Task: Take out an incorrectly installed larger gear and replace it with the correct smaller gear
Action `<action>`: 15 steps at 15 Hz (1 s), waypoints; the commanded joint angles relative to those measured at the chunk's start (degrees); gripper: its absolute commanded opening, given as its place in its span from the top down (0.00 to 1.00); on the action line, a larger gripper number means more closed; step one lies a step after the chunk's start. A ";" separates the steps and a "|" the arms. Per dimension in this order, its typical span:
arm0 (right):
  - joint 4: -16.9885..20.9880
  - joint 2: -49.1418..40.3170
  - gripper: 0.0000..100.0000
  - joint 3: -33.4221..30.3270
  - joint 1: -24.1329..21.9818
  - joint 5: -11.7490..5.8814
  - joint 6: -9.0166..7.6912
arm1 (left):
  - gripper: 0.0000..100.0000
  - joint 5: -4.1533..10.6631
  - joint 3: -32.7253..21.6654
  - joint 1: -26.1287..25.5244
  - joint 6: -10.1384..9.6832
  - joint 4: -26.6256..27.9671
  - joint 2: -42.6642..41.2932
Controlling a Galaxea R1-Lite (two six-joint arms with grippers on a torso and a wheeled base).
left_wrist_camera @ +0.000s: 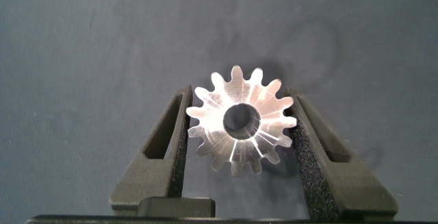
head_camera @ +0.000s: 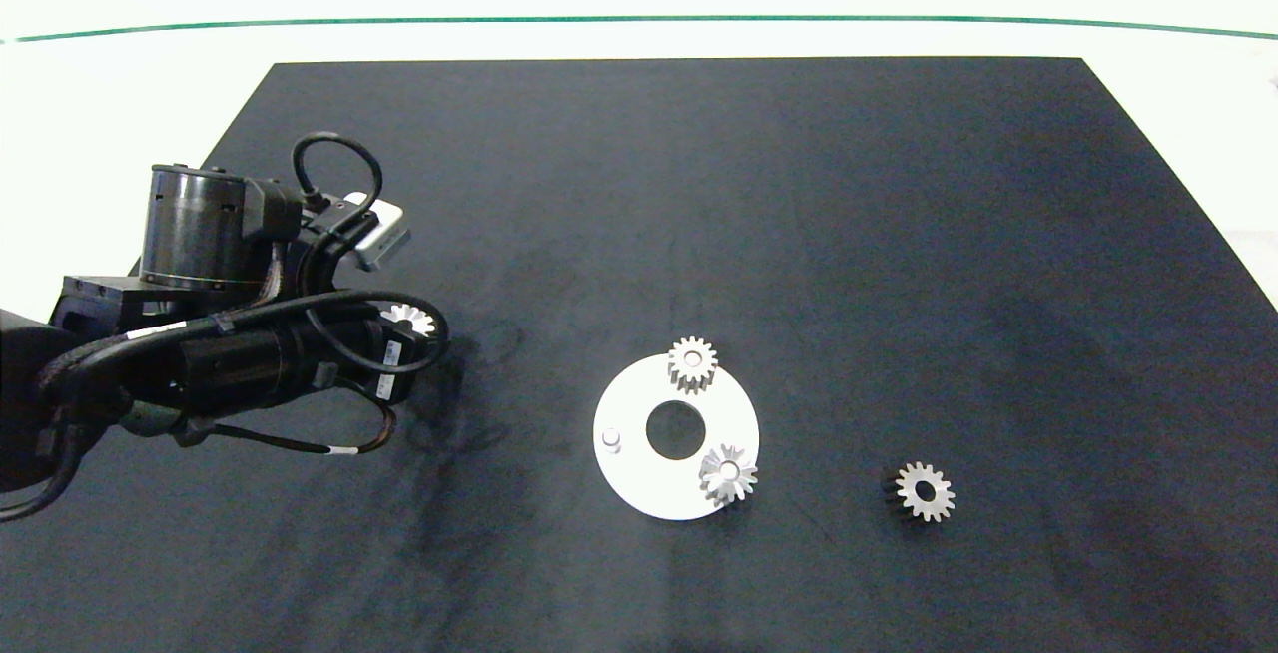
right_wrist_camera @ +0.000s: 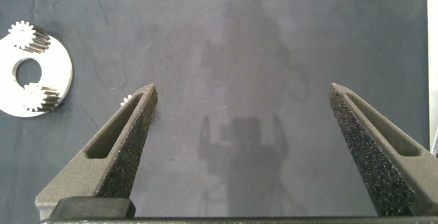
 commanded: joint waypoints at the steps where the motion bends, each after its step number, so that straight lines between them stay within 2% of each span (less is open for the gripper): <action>1: 0.18 0.21 0.00 0.13 0.00 0.01 0.00 | 0.75 -0.86 0.14 1.89 0.00 -0.04 1.75; 2: 0.18 0.21 0.00 0.13 0.00 0.01 0.08 | 0.75 -1.47 0.14 2.25 0.00 -0.04 1.92; 3: 0.18 0.21 0.00 0.13 0.00 0.01 0.00 | 0.75 -2.71 0.14 3.12 -0.09 -0.04 2.19; 6: 0.10 0.21 0.00 0.13 -0.52 0.09 0.08 | 0.75 -2.97 0.14 4.00 -0.09 -0.04 2.45; 9: 0.10 0.21 0.00 0.22 -0.52 0.09 0.00 | 0.75 -4.64 0.32 5.94 0.00 -0.12 3.33; 11: 0.18 0.21 0.00 0.13 -0.52 0.09 0.00 | 0.75 -4.64 0.58 6.38 0.08 -0.21 3.24; 12: 0.10 0.30 0.00 0.13 -0.52 0.09 0.00 | 0.00 -4.64 0.23 6.38 0.00 -0.21 3.24; 15: 0.18 0.30 0.00 0.22 -0.52 0.09 0.00 | 0.00 -4.81 0.32 6.38 -0.09 -0.12 2.36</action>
